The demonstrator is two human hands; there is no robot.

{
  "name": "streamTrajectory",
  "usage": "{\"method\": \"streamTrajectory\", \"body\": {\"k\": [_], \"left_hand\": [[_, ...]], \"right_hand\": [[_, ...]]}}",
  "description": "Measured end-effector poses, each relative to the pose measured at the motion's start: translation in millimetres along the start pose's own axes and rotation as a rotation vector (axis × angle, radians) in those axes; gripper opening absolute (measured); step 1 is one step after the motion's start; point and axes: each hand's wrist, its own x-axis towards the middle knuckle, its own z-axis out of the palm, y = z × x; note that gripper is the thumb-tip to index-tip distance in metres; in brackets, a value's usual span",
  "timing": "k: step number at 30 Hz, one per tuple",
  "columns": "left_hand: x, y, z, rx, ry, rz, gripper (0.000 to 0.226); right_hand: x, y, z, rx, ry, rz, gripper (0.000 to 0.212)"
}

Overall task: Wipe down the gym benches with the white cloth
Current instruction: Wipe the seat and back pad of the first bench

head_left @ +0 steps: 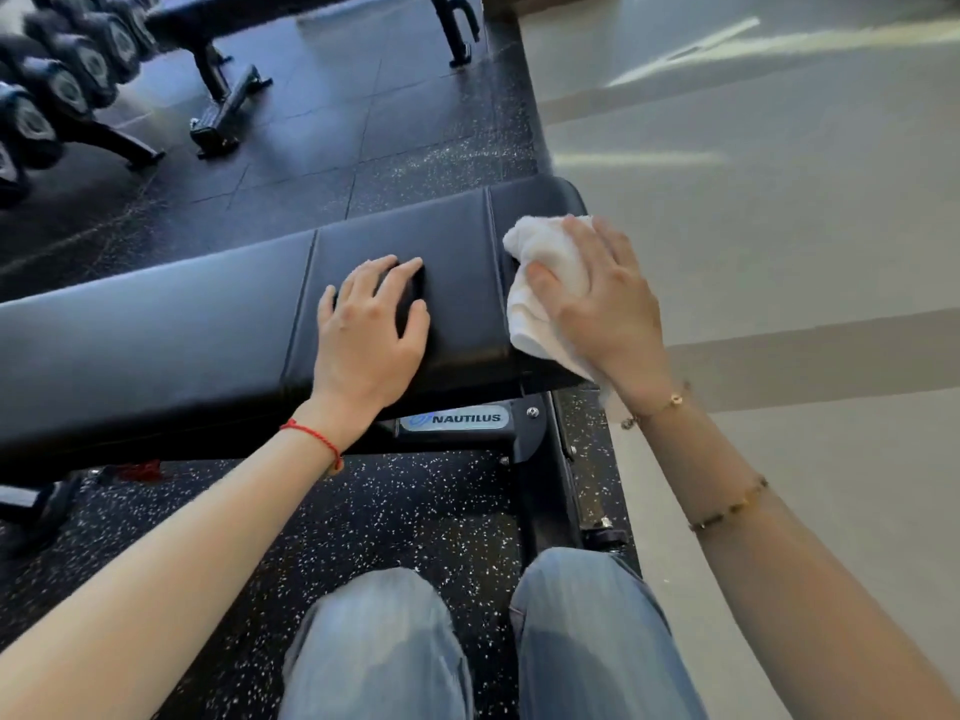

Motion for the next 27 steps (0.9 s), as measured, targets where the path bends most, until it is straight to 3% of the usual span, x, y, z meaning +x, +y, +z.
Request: {"method": "streamTrajectory", "body": {"k": [4, 8, 10, 12, 14, 22, 27], "left_hand": [[-1.0, 4.1, -1.8, -0.004, -0.006, 0.009, 0.045], [-2.4, 7.3, -2.8, -0.01, -0.021, 0.008, 0.049], [-2.1, 7.4, -2.6, -0.031, -0.02, 0.008, 0.05], [-1.8, 6.0, -2.3, -0.034, -0.023, 0.003, 0.05], [-1.5, 5.0, -1.8, -0.031, -0.03, 0.004, 0.05], [-1.9, 6.7, -2.2, -0.048, -0.046, -0.004, 0.05], [-1.3, 5.8, -2.3, -0.041, -0.03, 0.012, 0.048]], "right_hand": [[31.4, 12.9, -9.2, 0.389, -0.149, 0.156, 0.069], [26.3, 15.7, -8.8, 0.564, -0.154, 0.217, 0.071], [7.1, 20.8, -8.4, 0.631, -0.13, 0.235, 0.062], [-13.8, 26.3, -7.9, 0.664, -0.139, 0.228, 0.057], [-19.0, 28.7, -7.3, 0.673, -0.158, 0.228, 0.065], [66.6, 22.1, -2.6, 0.63, -0.264, 0.208, 0.066], [24.9, 24.1, -5.5, 0.527, -0.214, 0.101, 0.077]]}}
